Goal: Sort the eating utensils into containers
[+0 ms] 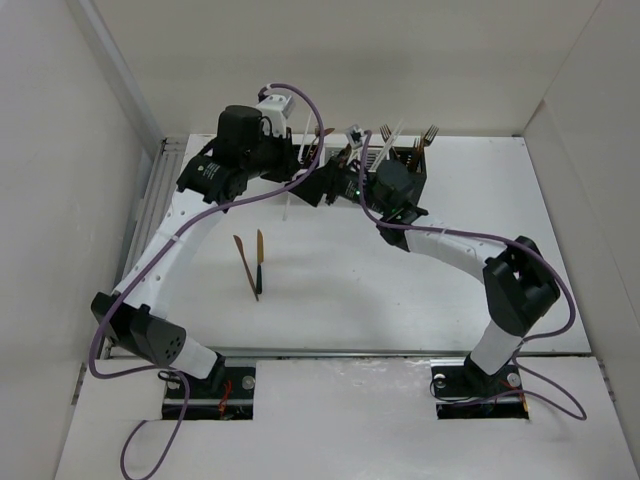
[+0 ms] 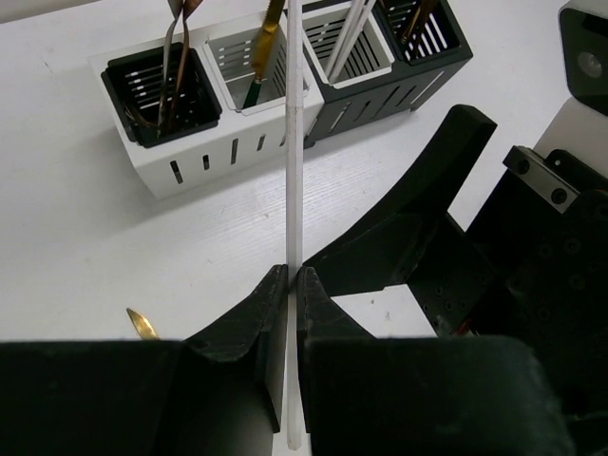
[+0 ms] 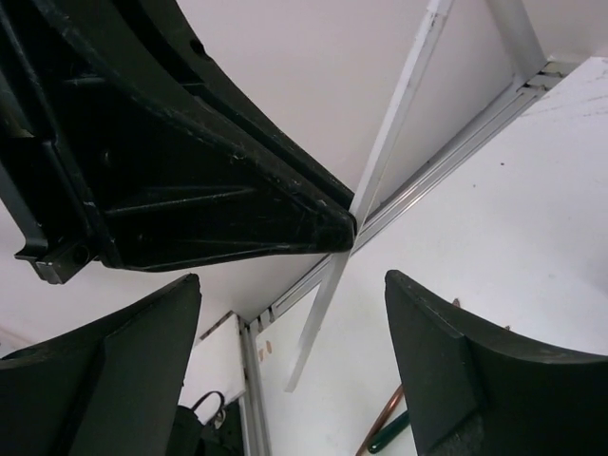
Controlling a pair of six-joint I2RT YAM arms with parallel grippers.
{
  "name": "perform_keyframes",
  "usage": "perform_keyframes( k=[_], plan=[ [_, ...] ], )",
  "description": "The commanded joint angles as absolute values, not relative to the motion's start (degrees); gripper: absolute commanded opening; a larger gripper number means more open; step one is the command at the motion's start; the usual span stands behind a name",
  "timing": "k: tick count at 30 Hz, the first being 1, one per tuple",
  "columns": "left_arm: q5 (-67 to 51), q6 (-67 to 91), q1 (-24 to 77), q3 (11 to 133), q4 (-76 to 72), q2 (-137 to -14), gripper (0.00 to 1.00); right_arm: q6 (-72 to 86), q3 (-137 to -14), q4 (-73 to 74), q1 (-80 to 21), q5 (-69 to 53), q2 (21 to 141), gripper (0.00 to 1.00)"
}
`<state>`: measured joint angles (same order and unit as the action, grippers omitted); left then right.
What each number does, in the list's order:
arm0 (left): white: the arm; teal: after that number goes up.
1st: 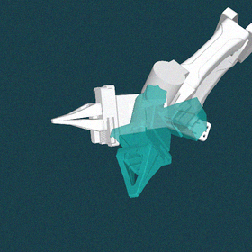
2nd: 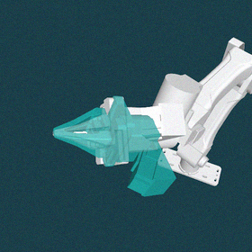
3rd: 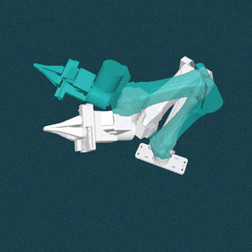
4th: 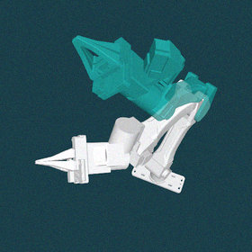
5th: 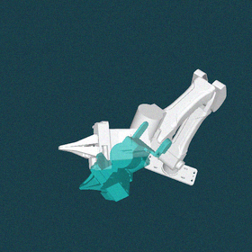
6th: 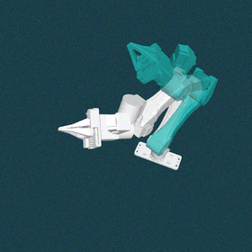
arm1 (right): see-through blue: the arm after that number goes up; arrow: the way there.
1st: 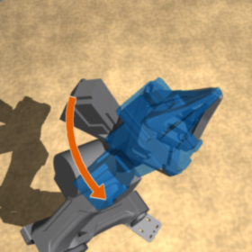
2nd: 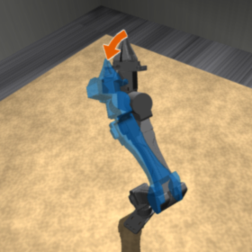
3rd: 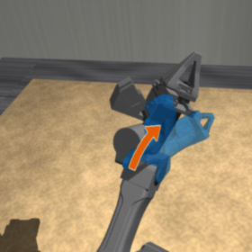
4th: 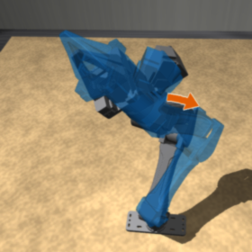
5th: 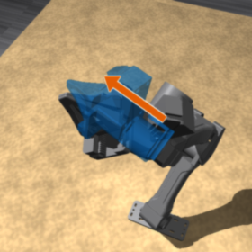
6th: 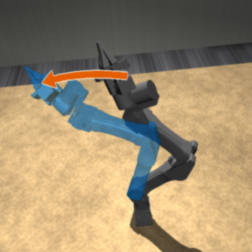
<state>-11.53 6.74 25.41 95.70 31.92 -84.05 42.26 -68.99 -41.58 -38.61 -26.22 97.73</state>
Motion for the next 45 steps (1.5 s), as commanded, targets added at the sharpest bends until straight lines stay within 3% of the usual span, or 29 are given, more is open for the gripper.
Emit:
perform_keyframes(
  k=[1,5,9,10,12,13,16,17,18,19,23,27,37,45],
  plan=[
    [-11.3,7.4,25.7,95.4,29.0,-81.3,0.00,42.4,-71.3,-41.7,-38.8,-25.0,96.2,0.82],
    [-13.4,8.5,25.7,95.4,29.0,-81.3,0.00,42.4,-74.7,-41.7,-38.8,-27.1,100.1,0.69],
    [-15.5,9.8,25.7,95.4,29.0,-81.3,0.00,45.1,-75.9,-45.3,-38.8,-27.8,102.7,0.47],
    [-16.2,10.4,25.7,95.4,29.0,-81.3,0.00,46.3,-75.9,-47.1,-38.8,-27.8,102.7,0.32],
    [-16.2,11.0,25.7,93.4,28.5,-80.8,0.00,46.3,-75.4,-49.0,-38.8,-27.2,102.7,0.15],
    [-16.2,11.5,25.7,92.9,28.5,-80.8,0.00,46.3,-75.4,-48.3,-38.8,-26.6,102.7,0.00],
    [-17.6,10.6,25.7,92.4,27.9,-80.8,0.01,46.3,-74.1,-48.3,-38.8,-24.4,100.6,0.00],
    [-17.6,10.0,25.7,93.0,27.9,-80.8,0.23,44.6,-73.5,-47.7,-38.8,-23.7,99.9,0.00],
    [-15.5,9.5,25.7,93.0,27.9,-80.8,0.82,43.2,-72.9,-46.9,-38.1,-22.0,99.1,0.00],
    [-13.7,9.5,25.7,93.5,27.9,-80.8,1.00,41.3,-72.9,-43.6,-36.6,-20.8,98.3,0.00],
    [-4.0,4.7,25.7,92.6,27.9,-80.8,1.00,23.3,-73.7,-30.4,-31.7,-8.4,94.8,0.00],
    [4.9,2.6,24.6,86.4,28.5,-78.8,1.00,12.9,-75.3,-30.3,-24.6,0.1,96.9,0.00],
    [6.9,3.2,23.6,68.9,27.6,-76.6,1.00,9.5,-87.3,-28.4,-19.5,5.4,112.9,0.00],
    [7.8,4.6,21.3,63.1,28.3,-81.6,1.00,9.0,-87.5,-28.4,-21.2,9.1,116.3,0.00]
  ],
)
